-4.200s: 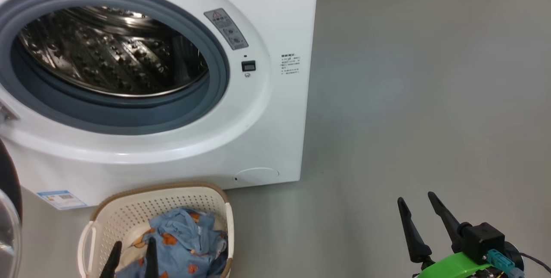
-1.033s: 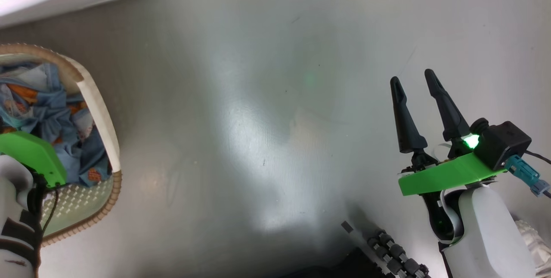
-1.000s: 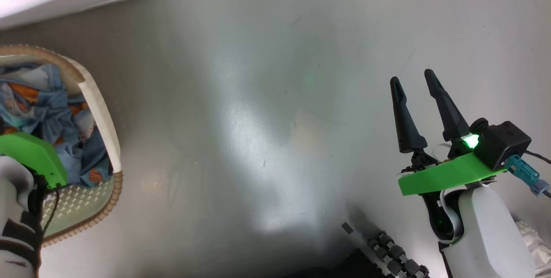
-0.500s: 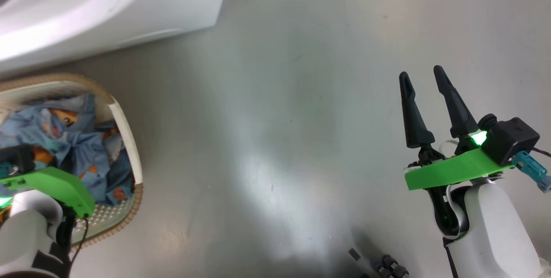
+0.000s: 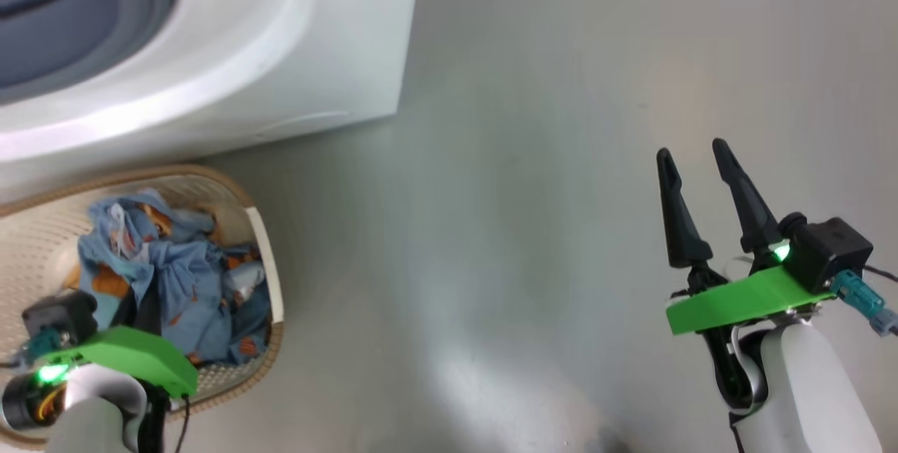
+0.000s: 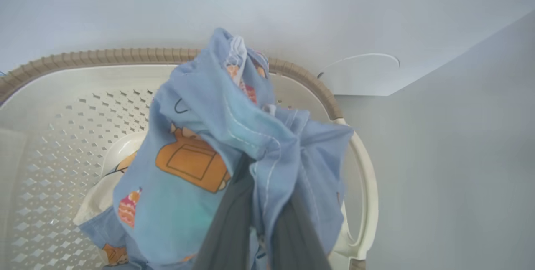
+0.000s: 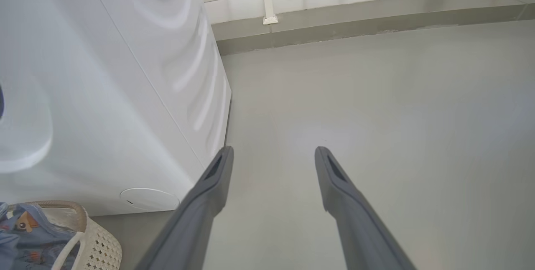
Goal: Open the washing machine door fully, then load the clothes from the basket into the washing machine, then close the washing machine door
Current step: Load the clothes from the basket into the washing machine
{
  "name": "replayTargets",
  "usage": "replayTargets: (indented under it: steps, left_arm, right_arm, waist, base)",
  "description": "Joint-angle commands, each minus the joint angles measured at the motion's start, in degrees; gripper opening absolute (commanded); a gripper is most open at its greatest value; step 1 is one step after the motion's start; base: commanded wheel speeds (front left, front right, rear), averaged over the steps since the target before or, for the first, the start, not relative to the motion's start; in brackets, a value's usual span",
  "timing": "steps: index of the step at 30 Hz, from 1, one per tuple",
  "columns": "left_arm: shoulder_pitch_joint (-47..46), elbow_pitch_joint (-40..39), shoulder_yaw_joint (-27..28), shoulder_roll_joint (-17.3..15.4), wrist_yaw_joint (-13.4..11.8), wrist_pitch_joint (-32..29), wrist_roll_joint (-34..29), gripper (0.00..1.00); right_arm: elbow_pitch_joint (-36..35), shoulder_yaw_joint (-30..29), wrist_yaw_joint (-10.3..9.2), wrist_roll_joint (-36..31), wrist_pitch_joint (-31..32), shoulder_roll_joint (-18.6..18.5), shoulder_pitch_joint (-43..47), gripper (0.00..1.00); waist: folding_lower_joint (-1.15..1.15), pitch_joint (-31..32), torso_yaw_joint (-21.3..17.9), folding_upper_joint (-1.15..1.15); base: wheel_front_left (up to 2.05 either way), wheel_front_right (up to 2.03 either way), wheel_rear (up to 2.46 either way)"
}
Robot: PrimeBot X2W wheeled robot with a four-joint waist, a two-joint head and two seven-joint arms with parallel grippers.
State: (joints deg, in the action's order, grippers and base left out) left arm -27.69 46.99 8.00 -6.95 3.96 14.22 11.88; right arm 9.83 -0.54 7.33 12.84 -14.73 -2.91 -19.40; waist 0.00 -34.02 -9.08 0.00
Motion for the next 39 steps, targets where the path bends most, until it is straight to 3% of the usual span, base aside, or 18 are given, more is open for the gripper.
replayTargets:
  steps: [1,14,27,39]
  left_arm:
    - [3.14,-2.63,2.16,-1.00,0.49,0.77,-0.51,0.00]
    - [13.76,-20.13,4.33,3.58,1.00,0.77,-2.67,0.00]
    - [21.56,-33.67,-1.48,4.06,-3.13,0.77,0.92,0.00]
    - [26.43,-43.54,-3.86,4.06,-6.34,0.77,0.50,0.00]
  right_arm:
    - [-0.98,1.02,0.16,-0.68,-0.27,0.02,2.70,1.00]
    - [-0.12,1.08,0.16,-1.86,-0.27,-0.64,6.23,1.00]
    - [0.39,1.67,0.16,-2.66,-0.27,-0.81,8.33,1.00]
    - [1.03,2.10,0.16,-3.21,-0.27,-0.58,9.86,1.00]
  waist:
    - [0.00,4.20,2.12,0.00]
    - [0.00,13.66,4.55,0.00]
    - [0.00,20.75,5.74,0.00]
    - [0.00,25.22,5.85,0.00]
  base:
    - [0.00,0.00,0.00]
    - [0.00,0.00,0.00]
    - [0.00,0.00,0.00]
    - [0.00,0.00,0.00]
